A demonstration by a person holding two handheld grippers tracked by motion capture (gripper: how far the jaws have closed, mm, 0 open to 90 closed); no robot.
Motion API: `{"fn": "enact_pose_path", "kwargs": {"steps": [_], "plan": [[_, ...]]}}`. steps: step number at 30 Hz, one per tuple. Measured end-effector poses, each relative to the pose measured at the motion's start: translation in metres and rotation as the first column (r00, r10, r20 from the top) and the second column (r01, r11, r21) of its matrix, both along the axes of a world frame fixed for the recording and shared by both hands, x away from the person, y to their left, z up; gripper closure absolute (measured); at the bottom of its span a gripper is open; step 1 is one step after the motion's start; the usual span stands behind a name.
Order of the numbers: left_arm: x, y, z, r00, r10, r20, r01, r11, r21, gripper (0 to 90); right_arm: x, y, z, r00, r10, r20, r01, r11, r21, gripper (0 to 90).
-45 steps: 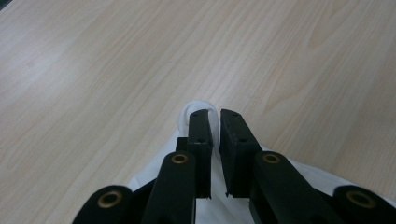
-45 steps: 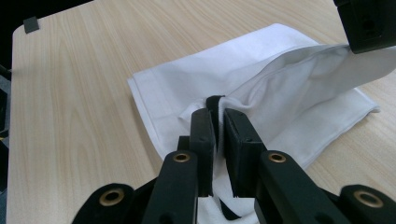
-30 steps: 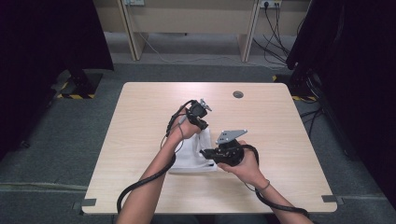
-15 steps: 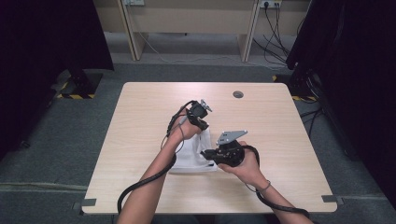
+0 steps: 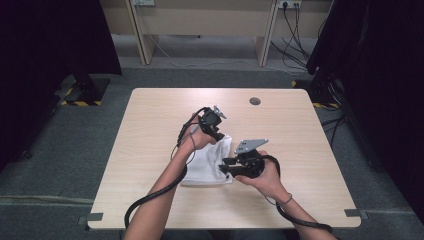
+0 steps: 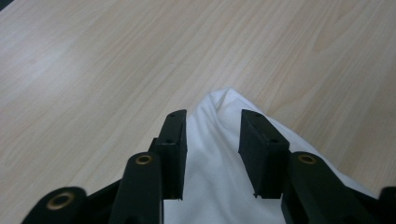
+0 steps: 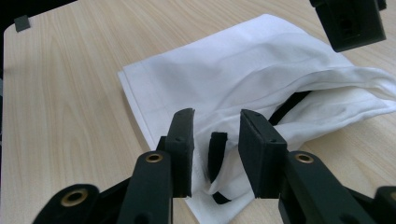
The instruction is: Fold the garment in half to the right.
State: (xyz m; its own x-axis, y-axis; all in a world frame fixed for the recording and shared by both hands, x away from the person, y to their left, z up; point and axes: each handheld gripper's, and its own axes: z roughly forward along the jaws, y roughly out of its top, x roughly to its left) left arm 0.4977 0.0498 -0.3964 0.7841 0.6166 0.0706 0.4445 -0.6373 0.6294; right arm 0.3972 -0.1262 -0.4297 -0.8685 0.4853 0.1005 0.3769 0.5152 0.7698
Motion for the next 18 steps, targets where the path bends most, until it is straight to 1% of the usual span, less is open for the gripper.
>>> {"fn": "enact_pose_path", "kwargs": {"steps": [2,6,11,16,18], "plan": [[0.0,0.002,0.001,1.0,0.007,0.006,-0.007,1.0,-0.001,57.2,0.001,-0.002,0.0,1.0,-0.005,0.0,0.005,1.0,0.0,63.2],[-0.001,0.006,0.004,0.9995,0.022,0.024,-0.022,0.9997,-0.01,54.6,0.002,-0.007,0.001,0.9999,-0.016,-0.004,0.016,1.0,0.0,61.9],[-0.004,0.01,0.007,0.9988,0.032,0.038,-0.031,0.9994,-0.018,52.1,0.003,-0.012,0.0,0.9995,-0.03,-0.015,0.03,1.0,-0.001,61.1],[-0.007,0.018,0.008,0.9977,0.043,0.052,-0.042,0.999,-0.018,50.3,0.002,-0.013,-0.002,0.9993,-0.027,-0.026,0.027,1.0,0.002,60.1],[-0.009,0.022,0.008,0.9974,0.047,0.054,-0.046,0.9988,-0.017,49.7,-0.001,-0.011,-0.002,0.9995,-0.013,-0.028,0.013,1.0,0.002,59.4]]}}
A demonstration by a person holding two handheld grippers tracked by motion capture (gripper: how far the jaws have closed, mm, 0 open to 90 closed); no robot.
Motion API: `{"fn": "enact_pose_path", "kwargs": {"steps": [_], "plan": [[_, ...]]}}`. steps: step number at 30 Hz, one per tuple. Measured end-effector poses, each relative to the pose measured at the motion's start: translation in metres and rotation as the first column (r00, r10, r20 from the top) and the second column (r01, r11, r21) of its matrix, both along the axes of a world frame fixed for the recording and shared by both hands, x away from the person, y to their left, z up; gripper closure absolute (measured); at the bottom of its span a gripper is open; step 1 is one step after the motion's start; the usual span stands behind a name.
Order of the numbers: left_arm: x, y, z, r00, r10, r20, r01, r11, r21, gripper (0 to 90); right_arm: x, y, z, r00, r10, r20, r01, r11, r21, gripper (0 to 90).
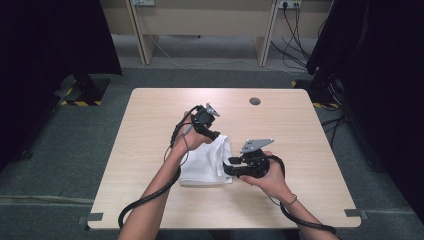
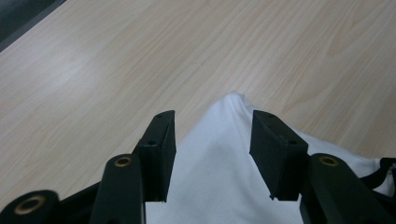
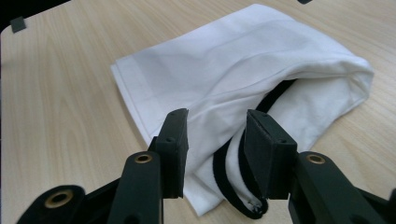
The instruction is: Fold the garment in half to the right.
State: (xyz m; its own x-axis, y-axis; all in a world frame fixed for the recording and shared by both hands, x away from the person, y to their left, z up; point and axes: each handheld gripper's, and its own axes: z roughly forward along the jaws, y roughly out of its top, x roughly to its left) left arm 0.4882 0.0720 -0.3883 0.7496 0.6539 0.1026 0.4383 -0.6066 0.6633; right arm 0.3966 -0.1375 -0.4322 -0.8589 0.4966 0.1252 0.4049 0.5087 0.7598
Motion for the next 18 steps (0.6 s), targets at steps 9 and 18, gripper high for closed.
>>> {"fn": "enact_pose_path", "kwargs": {"steps": [9,18], "plan": [[-0.009,0.021,0.001,0.9993,0.031,0.023,-0.031,0.9994,-0.016,49.4,-0.011,0.016,-0.003,0.9986,0.052,0.007,-0.051,0.998,-0.044,51.2],[-0.017,0.043,-0.003,0.9981,0.055,0.028,-0.054,0.9983,-0.021,49.2,-0.013,0.027,-0.016,0.9996,0.03,0.0,-0.03,0.995,-0.099,70.8]]}}
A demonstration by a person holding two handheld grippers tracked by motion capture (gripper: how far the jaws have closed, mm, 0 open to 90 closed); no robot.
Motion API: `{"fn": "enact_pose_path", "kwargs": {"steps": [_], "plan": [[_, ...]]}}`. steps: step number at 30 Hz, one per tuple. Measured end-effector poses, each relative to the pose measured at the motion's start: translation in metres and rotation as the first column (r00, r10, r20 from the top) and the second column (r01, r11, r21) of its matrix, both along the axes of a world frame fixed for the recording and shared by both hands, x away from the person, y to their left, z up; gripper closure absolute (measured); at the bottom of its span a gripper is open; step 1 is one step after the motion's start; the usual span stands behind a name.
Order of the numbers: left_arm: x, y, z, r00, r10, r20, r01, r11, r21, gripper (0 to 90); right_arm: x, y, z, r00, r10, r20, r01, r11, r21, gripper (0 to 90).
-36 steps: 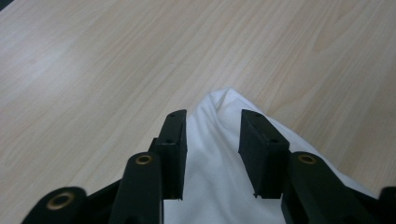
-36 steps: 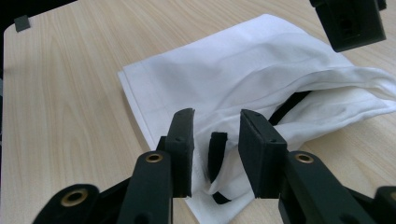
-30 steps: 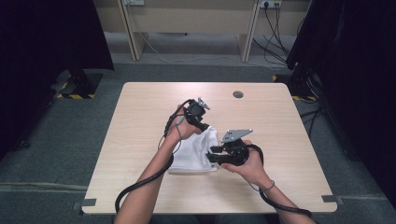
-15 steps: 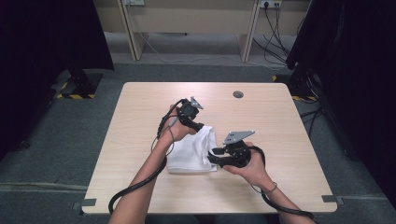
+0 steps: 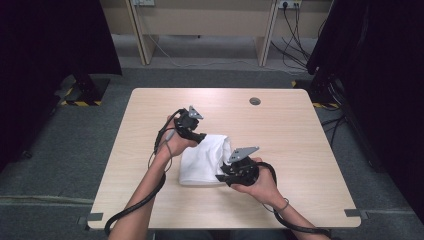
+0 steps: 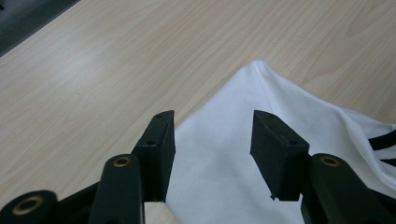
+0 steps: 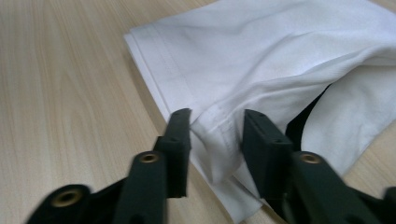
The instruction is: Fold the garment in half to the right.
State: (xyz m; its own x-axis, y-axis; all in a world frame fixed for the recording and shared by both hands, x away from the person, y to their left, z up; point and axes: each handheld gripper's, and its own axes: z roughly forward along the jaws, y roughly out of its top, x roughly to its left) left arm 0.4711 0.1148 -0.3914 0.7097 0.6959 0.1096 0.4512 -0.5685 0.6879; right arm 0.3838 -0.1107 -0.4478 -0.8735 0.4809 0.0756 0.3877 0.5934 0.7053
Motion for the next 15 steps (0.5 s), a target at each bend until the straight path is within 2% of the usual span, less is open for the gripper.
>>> {"fn": "enact_pose_path", "kwargs": {"steps": [3,5,10,15], "plan": [[-0.001,0.005,-0.003,1.0,0.008,-0.004,-0.008,1.0,0.002,49.3,0.001,-0.003,-0.001,0.9999,-0.016,-0.004,0.016,1.0,0.001,80.1],[-0.001,0.007,-0.004,0.9999,0.011,-0.006,-0.011,0.9999,0.001,49.4,0.001,-0.007,-0.001,0.9998,-0.021,-0.004,0.021,1.0,0.0,82.7],[-0.001,0.01,-0.005,0.9999,0.016,-0.003,-0.016,0.9999,0.002,49.6,0.0,-0.018,0.003,0.9993,-0.036,0.006,0.036,0.999,0.019,82.9],[-0.001,0.011,-0.007,0.9998,0.017,-0.006,-0.017,0.9998,0.004,49.7,-0.004,-0.026,0.003,0.999,-0.043,0.012,0.042,0.999,0.012,82.6]]}}
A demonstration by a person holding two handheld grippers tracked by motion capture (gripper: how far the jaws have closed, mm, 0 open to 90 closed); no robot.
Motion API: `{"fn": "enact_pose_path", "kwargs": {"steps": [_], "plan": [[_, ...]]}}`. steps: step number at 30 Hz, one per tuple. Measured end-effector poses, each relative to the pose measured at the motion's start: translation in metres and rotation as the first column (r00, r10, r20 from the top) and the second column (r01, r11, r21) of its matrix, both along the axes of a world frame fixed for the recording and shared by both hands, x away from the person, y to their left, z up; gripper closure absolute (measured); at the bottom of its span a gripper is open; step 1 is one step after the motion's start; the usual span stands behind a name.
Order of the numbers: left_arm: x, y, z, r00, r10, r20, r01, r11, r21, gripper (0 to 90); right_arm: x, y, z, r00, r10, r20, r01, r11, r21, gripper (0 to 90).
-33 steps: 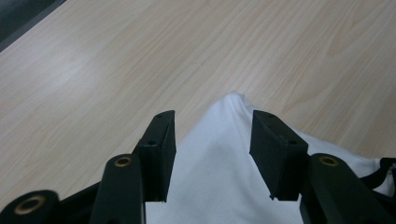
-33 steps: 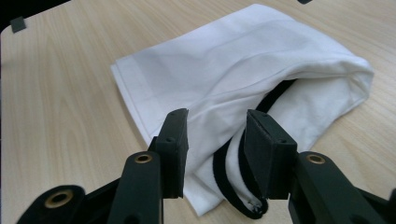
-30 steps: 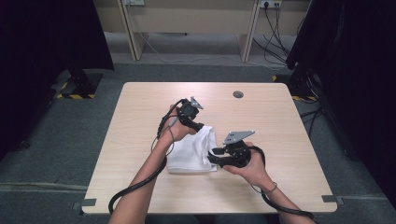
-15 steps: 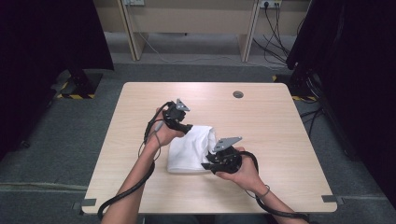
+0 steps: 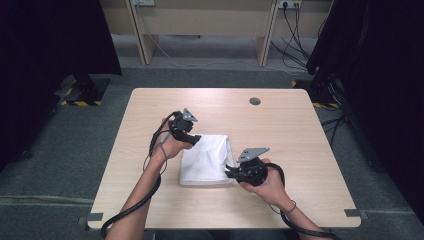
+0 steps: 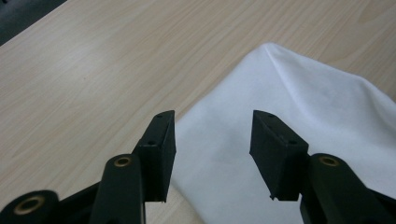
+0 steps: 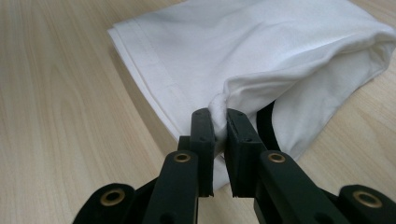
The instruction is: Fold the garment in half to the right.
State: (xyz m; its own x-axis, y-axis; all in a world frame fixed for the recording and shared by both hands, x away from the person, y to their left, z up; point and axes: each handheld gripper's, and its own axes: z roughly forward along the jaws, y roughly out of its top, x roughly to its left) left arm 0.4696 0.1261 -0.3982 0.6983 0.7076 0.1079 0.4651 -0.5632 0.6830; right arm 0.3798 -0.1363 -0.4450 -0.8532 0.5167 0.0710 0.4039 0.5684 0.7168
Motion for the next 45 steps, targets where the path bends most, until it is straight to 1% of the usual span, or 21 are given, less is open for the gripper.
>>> {"fn": "enact_pose_path", "kwargs": {"steps": [5,9,13,15,16,18,21,23,26,28,31,34,37,41,43,45], "plan": [[0.0,0.002,-0.002,1.0,0.004,-0.004,-0.004,1.0,0.0,49.8,-0.002,-0.003,-0.002,1.0,-0.004,-0.004,0.004,1.0,-0.009,79.1],[0.0,0.004,-0.003,1.0,0.004,-0.004,-0.004,1.0,-0.001,49.8,-0.005,-0.005,-0.004,1.0,-0.005,0.002,0.005,0.999,-0.046,76.7],[0.0,0.006,-0.003,0.9999,0.011,-0.003,-0.011,0.9999,-0.004,49.7,-0.008,-0.01,-0.005,1.0,0.0,0.0,0.0,0.995,-0.101,73.9],[0.0,0.007,-0.003,0.9999,0.012,-0.003,-0.012,0.9999,-0.004,49.7,-0.009,-0.014,-0.004,1.0,0.002,-0.005,-0.002,0.993,-0.117,72.5],[0.0,0.008,-0.003,0.9999,0.014,-0.004,-0.014,0.9999,-0.004,49.7,-0.009,-0.016,-0.004,1.0,-0.004,0.004,0.005,0.993,-0.12,71.8],[0.0,0.009,-0.003,0.9999,0.015,-0.003,-0.015,0.9999,-0.004,49.7,-0.009,-0.021,0.0,0.9998,-0.014,0.014,0.015,0.993,-0.115,71.0],[-0.001,0.009,-0.003,0.9999,0.015,-0.002,-0.015,0.9999,-0.004,49.7,-0.006,-0.027,0.01,0.9982,-0.047,0.037,0.05,0.996,-0.077,69.8],[-0.001,0.01,-0.003,0.9999,0.016,-0.001,-0.016,0.9999,-0.003,49.6,-0.004,-0.027,0.017,0.9963,-0.062,0.059,0.065,0.996,-0.053,68.9],[-0.001,0.011,-0.003,0.9998,0.02,0.001,-0.02,0.9998,-0.008,49.5,0.001,-0.021,0.024,0.9951,-0.069,0.07,0.072,0.997,-0.032,66.1],[-0.002,0.012,-0.003,0.9998,0.018,0.002,-0.018,0.9998,-0.004,49.5,0.006,-0.014,0.021,0.996,-0.063,0.063,0.066,0.997,-0.043,64.8],[-0.003,0.013,-0.003,0.9998,0.019,0.005,-0.019,0.9998,-0.004,49.1,0.014,-0.004,0.009,0.9971,-0.065,0.041,0.067,0.996,-0.062,64.7],[-0.004,0.017,-0.003,0.9997,0.022,0.011,-0.022,0.9997,-0.007,48.8,0.02,-0.001,-0.002,0.9969,-0.076,0.023,0.078,0.993,-0.086,64.4],[-0.005,0.021,-0.003,0.9995,0.027,0.015,-0.026,0.9996,-0.009,48.7,0.022,-0.003,-0.011,0.9959,-0.089,0.011,0.09,0.989,-0.114,64.4],[-0.006,0.024,-0.002,0.9992,0.027,0.028,-0.027,0.9994,-0.021,47.4,0.021,-0.005,-0.016,0.9959,-0.091,0.008,0.091,0.987,-0.131,64.4],[-0.007,0.026,-0.003,0.999,0.025,0.037,-0.025,0.9994,-0.024,46.6,0.019,-0.004,-0.017,0.9956,-0.094,0.004,0.094,0.987,-0.129,64.6],[-0.007,0.027,-0.003,0.9989,0.024,0.039,-0.024,0.9995,-0.022,46.6,0.018,-0.003,-0.017,0.9955,-0.094,0.011,0.095,0.986,-0.135,64.8]]}}
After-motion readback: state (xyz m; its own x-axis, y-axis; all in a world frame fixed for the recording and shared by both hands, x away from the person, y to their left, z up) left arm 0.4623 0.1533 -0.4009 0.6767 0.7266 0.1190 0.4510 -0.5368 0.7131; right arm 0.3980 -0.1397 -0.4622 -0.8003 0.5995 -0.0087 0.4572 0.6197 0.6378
